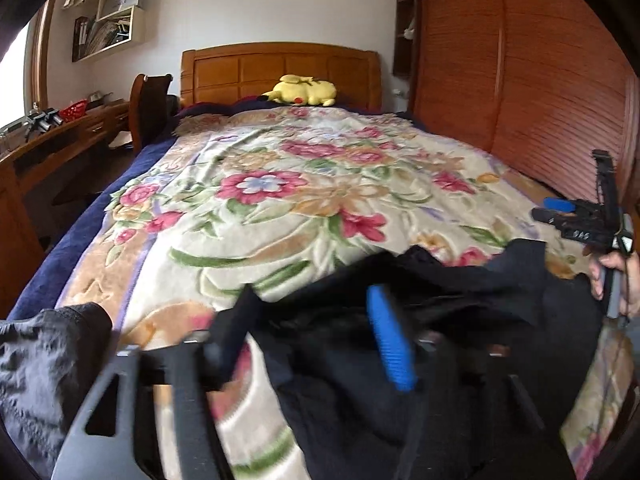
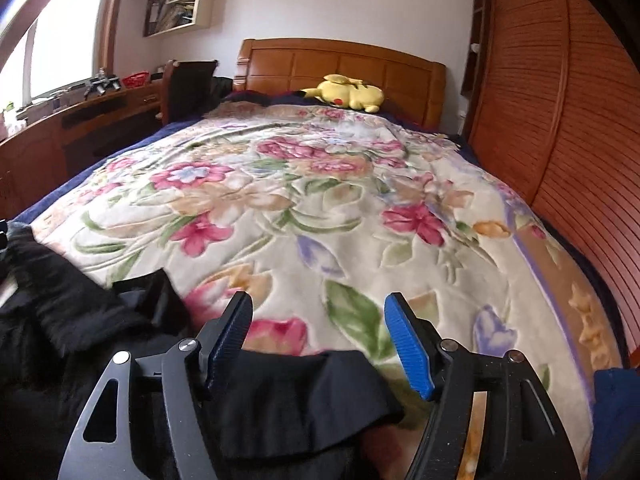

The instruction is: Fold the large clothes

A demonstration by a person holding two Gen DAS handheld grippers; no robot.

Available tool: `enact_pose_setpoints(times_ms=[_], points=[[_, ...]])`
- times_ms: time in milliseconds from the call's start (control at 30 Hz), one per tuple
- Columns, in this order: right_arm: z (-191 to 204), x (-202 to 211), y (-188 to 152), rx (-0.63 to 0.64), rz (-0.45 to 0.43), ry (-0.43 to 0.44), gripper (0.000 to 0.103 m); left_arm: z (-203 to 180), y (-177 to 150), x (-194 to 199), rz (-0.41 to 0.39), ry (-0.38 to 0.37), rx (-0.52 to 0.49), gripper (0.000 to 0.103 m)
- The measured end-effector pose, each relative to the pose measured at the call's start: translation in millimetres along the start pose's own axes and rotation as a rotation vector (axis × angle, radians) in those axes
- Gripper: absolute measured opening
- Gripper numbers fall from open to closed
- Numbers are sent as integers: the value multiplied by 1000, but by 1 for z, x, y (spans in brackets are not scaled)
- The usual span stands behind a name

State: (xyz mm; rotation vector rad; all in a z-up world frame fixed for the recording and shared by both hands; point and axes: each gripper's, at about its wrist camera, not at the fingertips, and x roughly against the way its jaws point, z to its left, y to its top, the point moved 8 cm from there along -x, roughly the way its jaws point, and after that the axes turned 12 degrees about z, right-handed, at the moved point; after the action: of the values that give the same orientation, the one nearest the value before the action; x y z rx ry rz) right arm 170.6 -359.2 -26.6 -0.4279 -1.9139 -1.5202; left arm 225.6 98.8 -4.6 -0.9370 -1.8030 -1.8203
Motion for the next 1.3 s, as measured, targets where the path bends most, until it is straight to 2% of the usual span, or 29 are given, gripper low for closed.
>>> enact_pose_setpoints(times_ms=[33,167,300,567,733,900,967,1033,1067,1133,1300], points=[[9,6,-2,18,-3,18,71,-4,-2,7,-12,-13,2,79],[42,20,-18,95,9,118,71,-18,-18,25,-15,-39,-4,80],[74,29,-34,160,36,205,71,-34,-44,38,-15,-14,-36,80],[107,38,-51,265,77,283,71,-48,-69,39,3,-45,-30,80],[114,32,-59,330,125,247,71,-52,-72,35,3,-58,-28,80],[112,3,-47,369,200,125,70,-51,-75,30,8,-50,-35,80],[111,-10,-38,393,223,83,61,-49,-77,28,16,-52,-32,80],[110,-25,-28,405,248,45,41,-45,-79,25,22,-50,-27,80],[112,-30,-21,407,253,37,37,-44,-80,25,25,-52,-24,80],[114,-39,-7,414,247,15,12,-41,-81,24,29,-54,-18,80],[121,-59,36,369,210,-21,8,-37,-82,20,38,-55,2,80]])
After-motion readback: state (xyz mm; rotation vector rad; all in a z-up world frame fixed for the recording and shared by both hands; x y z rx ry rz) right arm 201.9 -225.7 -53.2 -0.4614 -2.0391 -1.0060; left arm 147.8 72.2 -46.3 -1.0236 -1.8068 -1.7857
